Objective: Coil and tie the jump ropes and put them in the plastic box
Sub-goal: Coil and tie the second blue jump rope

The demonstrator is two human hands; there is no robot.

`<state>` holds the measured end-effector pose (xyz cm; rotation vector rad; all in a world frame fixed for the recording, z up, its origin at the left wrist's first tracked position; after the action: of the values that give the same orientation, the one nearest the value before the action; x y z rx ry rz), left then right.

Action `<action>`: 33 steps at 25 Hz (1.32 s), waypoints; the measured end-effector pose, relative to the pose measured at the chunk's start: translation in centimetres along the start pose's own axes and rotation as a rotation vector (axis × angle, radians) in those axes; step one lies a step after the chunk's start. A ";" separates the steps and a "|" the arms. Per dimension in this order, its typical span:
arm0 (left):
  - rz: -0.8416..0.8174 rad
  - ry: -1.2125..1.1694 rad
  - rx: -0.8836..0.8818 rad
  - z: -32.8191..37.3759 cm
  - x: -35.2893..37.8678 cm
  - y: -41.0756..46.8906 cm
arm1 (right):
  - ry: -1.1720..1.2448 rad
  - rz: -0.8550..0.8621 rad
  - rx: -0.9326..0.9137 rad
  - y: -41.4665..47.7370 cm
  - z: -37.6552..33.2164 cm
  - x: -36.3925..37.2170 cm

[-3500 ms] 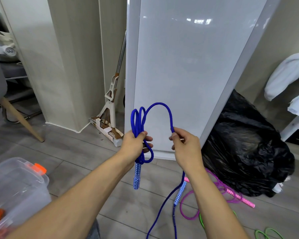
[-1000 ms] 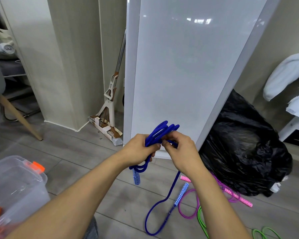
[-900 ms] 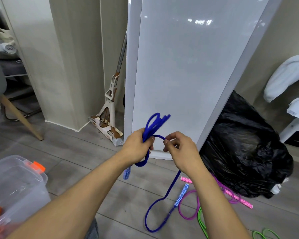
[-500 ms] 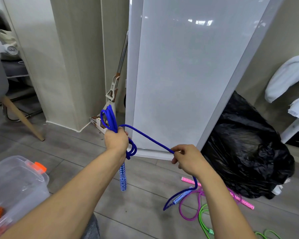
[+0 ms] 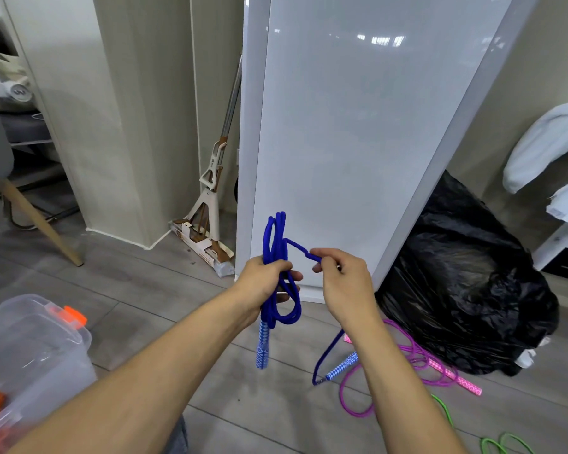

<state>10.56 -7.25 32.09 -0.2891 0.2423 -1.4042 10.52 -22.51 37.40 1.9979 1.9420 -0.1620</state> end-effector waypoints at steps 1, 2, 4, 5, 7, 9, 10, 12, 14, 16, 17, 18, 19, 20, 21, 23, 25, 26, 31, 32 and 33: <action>-0.008 -0.004 0.002 0.0 0.2 0.0 | 0.027 -0.029 -0.004 0.0 0.0 0.2; -0.016 -0.006 0.005 0.0 0.4 -0.1 | 0.058 -0.051 -0.008 -0.1 0.0 0.4; -0.028 -0.002 0.009 0.0 0.5 -0.3 | 0.102 -0.062 0.003 -0.1 0.4 0.8; -0.032 -0.001 0.009 -0.1 0.5 -0.3 | 0.096 -0.058 0.008 -0.1 0.6 0.8; -0.037 -0.013 0.009 -0.1 0.6 -0.5 | 0.058 -0.062 -0.006 -0.1 0.8 1.0; -0.038 -0.022 0.001 -0.1 0.6 -0.7 | 0.026 -0.073 -0.025 -0.1 0.7 1.2; -0.033 -0.017 -0.004 -0.1 0.7 -0.7 | 0.005 -0.077 -0.031 -0.1 0.6 1.3; -0.011 -0.008 -0.023 -0.4 0.6 -0.6 | -0.035 -0.100 -0.025 -0.1 0.8 1.5; 0.004 -0.044 -0.062 -0.8 0.3 -0.4 | 0.005 -0.150 0.008 -0.2 0.9 1.8; 0.003 -0.116 -0.089 -0.8 0.3 -0.3 | 0.116 -0.176 0.070 -0.3 0.9 1.9; 0.012 -0.148 -0.084 -0.6 0.3 -0.3 | 0.169 -0.177 0.112 -0.4 0.9 2.0; 0.030 -0.177 -0.071 -0.3 0.3 -0.3 | 0.198 -0.181 0.150 -0.5 0.9 2.0; 0.049 -0.220 -0.049 0.1 0.2 -0.3 | 0.190 -0.202 0.177 -0.5 1.0 2.1; 0.071 -0.281 -0.024 0.4 0.0 -0.2 | 0.144 -0.251 0.194 -0.6 1.2 2.1; 0.090 -0.356 -0.006 0.7 -0.5 0.0 | 0.080 -0.322 0.207 -0.6 1.5 2.3; 0.130 -0.461 0.012 1.2 -1.7 0.5 | -0.004 -0.465 0.239 -0.9 2.2 2.1; 0.177 -0.501 0.026 1.5 -3.2 0.9 | -0.035 -0.553 0.299 -1.1 3.0 1.4; 0.202 -0.531 0.037 1.7 -3.9 1.1 | -0.059 -0.579 0.330 -1.1 3.4 0.9; 0.309 -0.567 0.105 1.6 -6.0 2.0 | -0.250 -0.578 0.396 -0.7 5.4 -1.8; 0.309 -0.520 0.117 1.6 -6.0 2.0 | -0.284 -0.511 0.381 -0.2 5.5 -2.4; 0.292 -0.452 0.128 1.6 -5.7 2.2 | -0.326 -0.414 0.348 0.3 5.4 -3.0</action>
<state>12.25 -1.19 32.83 -0.4371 -0.1726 -1.0280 11.51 -27.14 33.33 1.5895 2.1834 -0.9224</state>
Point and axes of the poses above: each hand's wrist, its own y-axis towards the middle knuckle, its own x-axis out of the palm, z = x × y, the point moved 6 cm from there along y, towards the middle knuckle, and after that the axes turned 9 degrees about y, right-handed, at the moved point
